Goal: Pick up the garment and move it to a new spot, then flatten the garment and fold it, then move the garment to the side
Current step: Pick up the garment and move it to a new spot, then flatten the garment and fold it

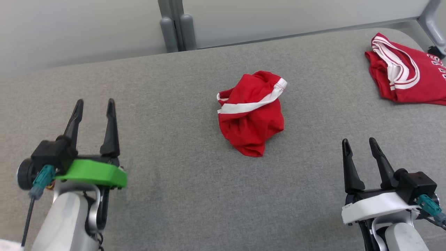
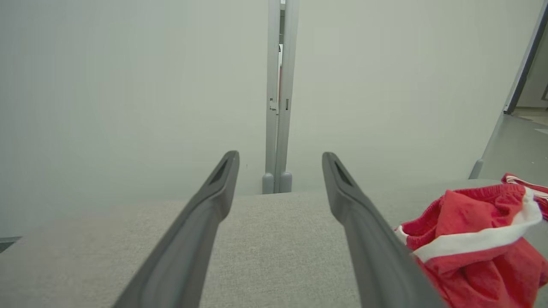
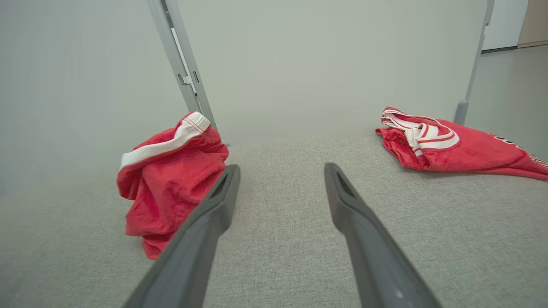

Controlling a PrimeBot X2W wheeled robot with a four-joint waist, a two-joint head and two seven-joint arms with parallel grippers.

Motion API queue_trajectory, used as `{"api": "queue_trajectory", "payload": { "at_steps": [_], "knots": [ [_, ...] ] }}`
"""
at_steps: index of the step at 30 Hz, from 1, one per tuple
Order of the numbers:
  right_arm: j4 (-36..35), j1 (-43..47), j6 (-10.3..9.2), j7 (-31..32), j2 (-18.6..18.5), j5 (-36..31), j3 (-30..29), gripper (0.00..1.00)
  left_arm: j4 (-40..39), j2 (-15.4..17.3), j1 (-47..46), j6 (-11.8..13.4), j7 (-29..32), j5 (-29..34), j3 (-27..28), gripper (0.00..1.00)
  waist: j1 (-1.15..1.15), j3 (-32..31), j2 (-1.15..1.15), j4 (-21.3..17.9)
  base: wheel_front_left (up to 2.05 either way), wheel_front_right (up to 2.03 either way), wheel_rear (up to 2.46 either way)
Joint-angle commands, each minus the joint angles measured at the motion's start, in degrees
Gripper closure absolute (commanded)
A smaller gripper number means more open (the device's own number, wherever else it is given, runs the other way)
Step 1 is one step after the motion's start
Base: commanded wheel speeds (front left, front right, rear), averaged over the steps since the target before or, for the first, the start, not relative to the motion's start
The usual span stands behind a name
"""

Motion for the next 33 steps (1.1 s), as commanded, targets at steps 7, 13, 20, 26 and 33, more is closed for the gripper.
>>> {"api": "queue_trajectory", "payload": {
  "at_steps": [7, 13, 20, 26, 33],
  "knots": [
    [0.11, 1.13, -0.09, -0.16, -1.46, -0.42, 1.2, 0.0, -5.81, -1.34, 12.71, -0.49, 0.01, 3.86, 7.4, 0.0, 0.0, -3.81, 0.0, 3.84, 0.0, 0.0, 0.0],
    [0.97, 2.35, -0.09, -0.17, -1.96, -0.19, 2.45, 0.0, -7.19, -4.51, 19.01, -2.71, 0.01, 6.15, 10.5, 0.0, 0.0, -5.19, 0.0, 4.94, 0.0, 0.0, 0.0],
    [1.78, 3.22, -0.09, -0.17, -2.19, 0.17, 3.59, 0.0, -7.24, -7.11, 22.46, -5.54, 0.01, 8.75, 14.02, 0.0, 0.0, -6.14, 0.0, 5.47, 0.0, 0.0, 0.0],
    [2.17, 3.65, -0.1, -0.17, -2.1, 0.41, 4.37, 0.0, -7.51, -7.98, 23.23, -7.71, 0.0, 10.0, 16.28, 0.0, 0.0, -6.44, 0.0, 5.73, 0.0, 0.0, 0.0],
    [2.59, 3.8, -0.1, -0.17, -2.36, 0.83, 4.6, 0.0, -7.05, -8.83, 23.29, -9.07, 0.0, 10.96, 17.34, 0.0, 0.0, -6.26, 0.0, 5.45, 0.0, 0.0, 0.0]
  ]
}}
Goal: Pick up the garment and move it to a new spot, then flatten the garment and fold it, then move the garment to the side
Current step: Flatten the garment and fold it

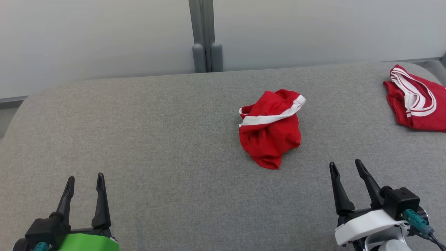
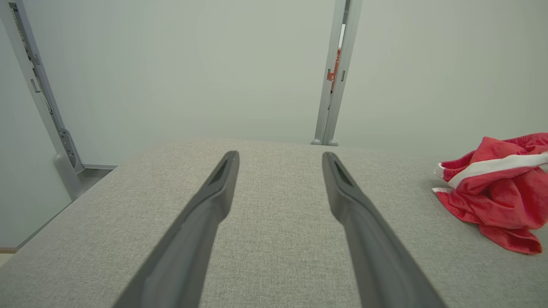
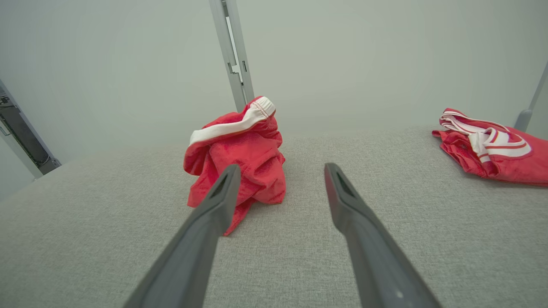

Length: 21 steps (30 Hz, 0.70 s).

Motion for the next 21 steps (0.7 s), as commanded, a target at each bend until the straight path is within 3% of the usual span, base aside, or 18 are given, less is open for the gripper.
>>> {"api": "queue_trajectory", "payload": {
  "at_steps": [1, 21],
  "knots": [
    [0.19, 0.32, -0.1, -0.17, -0.28, 0.15, -0.04, 0.0, 0.2, -0.26, 0.54, -0.23, 0.0, 0.47, 0.29, 0.0, 0.0, 0.11, 0.0, -0.04, 0.0, 0.0, 0.0],
    [0.73, 0.46, -0.1, -0.17, 0.1, 0.4, -0.13, 0.0, 0.9, -1.17, -0.17, -0.67, 0.0, 1.79, 0.43, 0.0, 0.0, 0.38, 0.0, -0.3, 0.0, 0.0, 0.0]
  ]
}}
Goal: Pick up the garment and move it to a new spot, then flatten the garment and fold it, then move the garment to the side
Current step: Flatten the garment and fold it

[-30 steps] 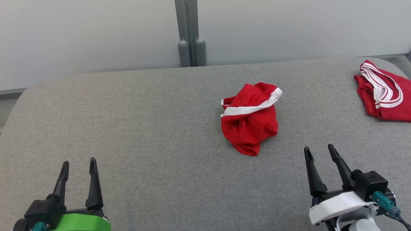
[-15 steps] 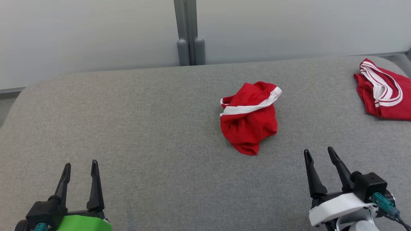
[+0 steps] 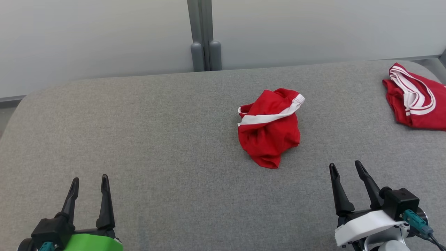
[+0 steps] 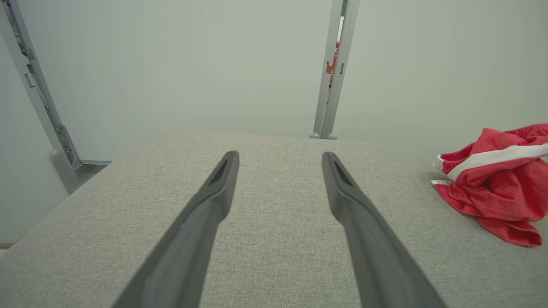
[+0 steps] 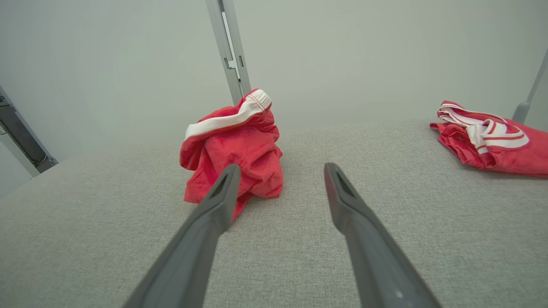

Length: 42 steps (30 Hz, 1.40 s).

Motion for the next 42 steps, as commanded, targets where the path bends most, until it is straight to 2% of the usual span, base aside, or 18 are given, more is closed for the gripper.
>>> {"api": "queue_trajectory", "payload": {
  "at_steps": [1, 11, 19, 32, 42],
  "knots": [
    [0.14, 0.49, -0.1, -0.17, 0.02, 0.14, -0.06, 0.0, 0.0, 0.09, -0.01, -0.11, -0.01, 0.17, 0.01, 0.0, 0.0, -0.05, 0.0, 0.0, 0.0, 0.0, 0.0],
    [0.32, 0.21, -0.1, -0.17, 0.11, 0.17, -0.3, 0.0, 0.29, 0.61, -0.22, -0.12, -0.01, -0.36, -0.16, 0.0, 0.0, -0.07, 0.0, 0.15, 0.0, 0.0, 0.0],
    [2.66, -8.2, -0.1, -0.17, -1.8, -0.61, 1.47, 0.0, 0.28, 0.22, -1.52, -0.13, -0.01, 0.15, -0.58, 0.0, 0.0, 1.37, 0.0, 0.5, 0.0, 0.0, 0.0],
    [22.2, -30.83, -0.1, 1.36, -5.09, -0.76, 4.12, 0.0, 1.64, -0.32, -5.47, -0.12, -0.01, -0.05, -2.93, 0.0, 0.0, 6.3, 0.0, 5.59, 0.0, 0.0, 0.0],
    [38.33, -38.6, -0.1, 0.66, -4.57, 2.69, 5.49, 0.0, 2.28, -0.99, -7.22, -0.07, -0.01, -0.16, -3.76, 0.0, 0.0, 8.78, 0.0, 8.78, 0.0, 0.0, 0.0]
  ]
}}
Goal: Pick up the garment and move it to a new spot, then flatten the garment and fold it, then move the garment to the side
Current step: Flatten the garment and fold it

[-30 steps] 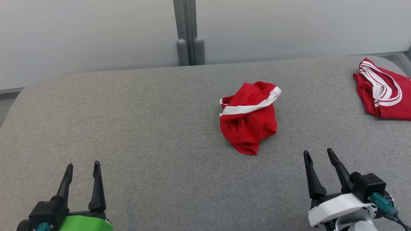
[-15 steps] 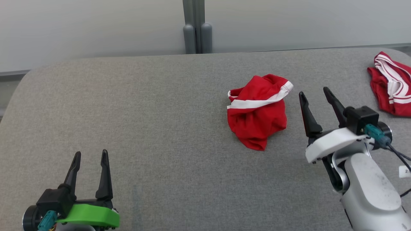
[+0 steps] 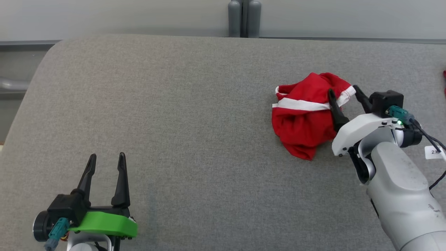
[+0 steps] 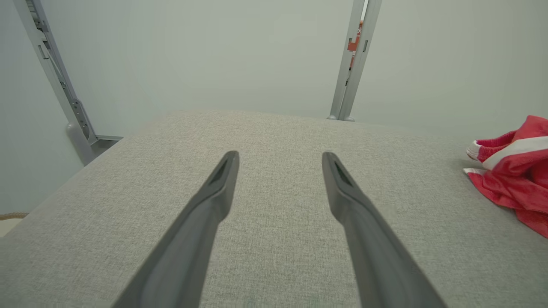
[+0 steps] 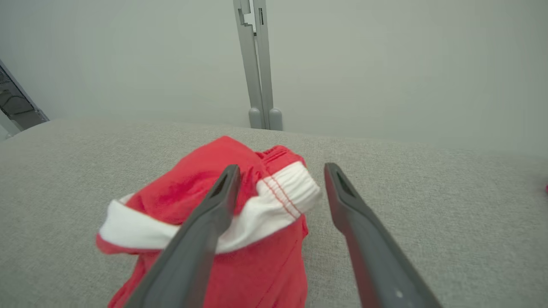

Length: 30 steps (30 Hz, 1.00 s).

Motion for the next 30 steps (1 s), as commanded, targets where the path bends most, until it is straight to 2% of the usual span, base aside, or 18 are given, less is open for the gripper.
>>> {"api": "queue_trajectory", "payload": {
  "at_steps": [1, 3, 4, 8, 12, 19, 25, 28, 30],
  "knots": [
    [1.55, -0.42, -0.1, -0.33, 0.36, 1.25, 0.47, 0.0, 0.03, -0.2, -1.01, 0.01, 0.0, -0.26, 0.16, 0.0, 0.0, 0.89, 0.0, 0.93, 0.0, 0.0, 0.0],
    [2.76, -0.45, -0.1, -0.68, 0.65, 2.85, 0.8, 0.95, 0.03, -0.3, -1.06, 0.01, 0.0, -0.22, 0.3, 0.0, 0.0, 1.01, 0.0, 0.93, 0.0, 0.0, 0.0],
    [3.2, -0.26, -0.1, -0.71, 0.68, 3.38, 1.05, 1.0, 0.03, -0.33, -1.01, 0.01, 0.0, -0.18, 0.46, 0.0, 0.0, 0.96, 0.0, 0.82, 0.0, 0.0, 0.0],
    [2.9, 0.08, -0.1, -1.1, -0.11, 4.91, 1.53, 1.0, 0.27, -0.46, -0.62, 0.01, 0.0, 0.05, 0.79, 0.0, 0.0, 0.45, 0.0, -0.21, 0.0, 0.0, 0.0],
    [-0.27, 0.93, -0.1, -1.05, -2.94, 4.77, -0.47, 1.0, 0.44, -0.48, -0.77, 0.01, 0.0, 0.21, 0.45, 0.0, 0.0, -0.46, 0.0, -1.06, 0.0, 0.0, 0.0],
    [-3.96, -0.72, -0.1, -1.08, -11.74, 1.96, -1.88, 1.0, 0.92, -0.61, 0.08, 0.01, 0.0, 0.07, -0.56, 0.0, 0.0, -2.61, 0.0, -1.38, 0.0, 0.0, 0.0],
    [-7.53, -4.22, -0.1, -1.09, -17.63, 0.01, 1.44, 1.0, 0.8, -0.73, 1.47, 0.01, 0.01, -0.45, -0.73, 0.0, 0.0, -4.2, 0.0, -1.23, 0.0, 0.0, 0.0],
    [-9.77, -6.34, -0.1, -0.3, -18.22, -0.02, 5.05, 1.0, 0.51, -0.83, 1.78, 0.01, 0.0, -0.54, -0.6, 0.0, 0.0, -4.48, 0.0, -1.09, 0.0, 0.0, 0.0],
    [-11.13, -7.42, -0.1, 0.38, -17.03, 0.67, 7.9, 1.0, 0.4, -0.89, 1.84, 0.01, 0.0, -0.64, -0.59, 0.0, 0.0, -4.52, 0.0, -0.87, 0.0, 0.0, 0.0]
  ]
}}
